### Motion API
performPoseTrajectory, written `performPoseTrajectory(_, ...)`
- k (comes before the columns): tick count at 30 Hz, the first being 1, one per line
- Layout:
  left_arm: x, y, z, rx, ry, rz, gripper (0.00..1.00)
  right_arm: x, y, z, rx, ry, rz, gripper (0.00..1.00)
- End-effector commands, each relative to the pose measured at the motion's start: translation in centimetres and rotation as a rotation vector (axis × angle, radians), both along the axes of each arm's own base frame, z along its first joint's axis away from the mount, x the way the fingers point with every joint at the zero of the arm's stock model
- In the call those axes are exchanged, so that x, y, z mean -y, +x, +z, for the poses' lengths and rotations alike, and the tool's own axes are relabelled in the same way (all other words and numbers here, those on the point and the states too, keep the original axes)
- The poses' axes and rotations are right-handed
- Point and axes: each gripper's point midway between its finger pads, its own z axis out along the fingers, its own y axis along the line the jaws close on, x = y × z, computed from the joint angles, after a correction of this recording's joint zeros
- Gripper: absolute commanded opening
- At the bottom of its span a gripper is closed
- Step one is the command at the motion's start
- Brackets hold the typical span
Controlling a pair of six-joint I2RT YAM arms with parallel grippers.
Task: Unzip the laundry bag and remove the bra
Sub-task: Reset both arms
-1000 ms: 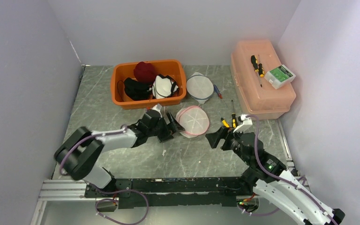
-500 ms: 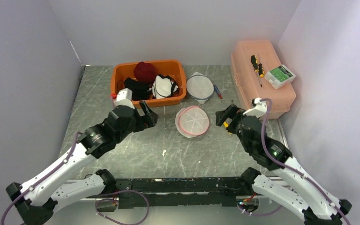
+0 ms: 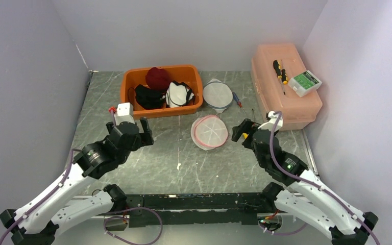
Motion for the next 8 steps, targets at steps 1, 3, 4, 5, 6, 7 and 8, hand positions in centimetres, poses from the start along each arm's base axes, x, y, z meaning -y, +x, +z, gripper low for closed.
performPoseTrajectory(1, -2.1, -0.1, 1.2, 0.092, 0.045, 0.025, 0.94, 0.4, 0.4, 2.9, 0.13, 0.135, -0.051, 1.0)
performPoseTrajectory(3, -2.0, -0.1, 1.4, 0.125, 0.025, 0.015, 0.94, 0.5, 0.6, 3.2, 0.128, 0.153, -0.073, 1.0)
performPoseTrajectory(4, -1.8, -0.1, 1.1, 0.133, 0.021, -0.002, 0.94, 0.3, 0.7, 3.3, 0.12, 0.134, -0.065, 1.0)
performPoseTrajectory(5, -1.6, -0.1, 1.0, 0.138, 0.013, -0.011, 0.94, 0.2, 0.8, 3.1, 0.103, 0.112, -0.063, 1.0)
performPoseTrajectory(6, -1.5, -0.2, 0.9, 0.135, 0.007, -0.017, 0.94, 0.4, 0.9, 2.8, 0.082, 0.094, -0.081, 1.0)
performPoseTrajectory(7, -1.5, -0.3, 0.8, 0.127, 0.005, -0.018, 0.94, 0.6, 1.0, 2.5, 0.067, 0.077, -0.1, 1.0)
performPoseTrajectory(8, -1.6, -0.4, 0.6, 0.119, 0.006, -0.012, 0.94, 0.7, 1.1, 2.3, 0.059, 0.054, -0.102, 1.0)
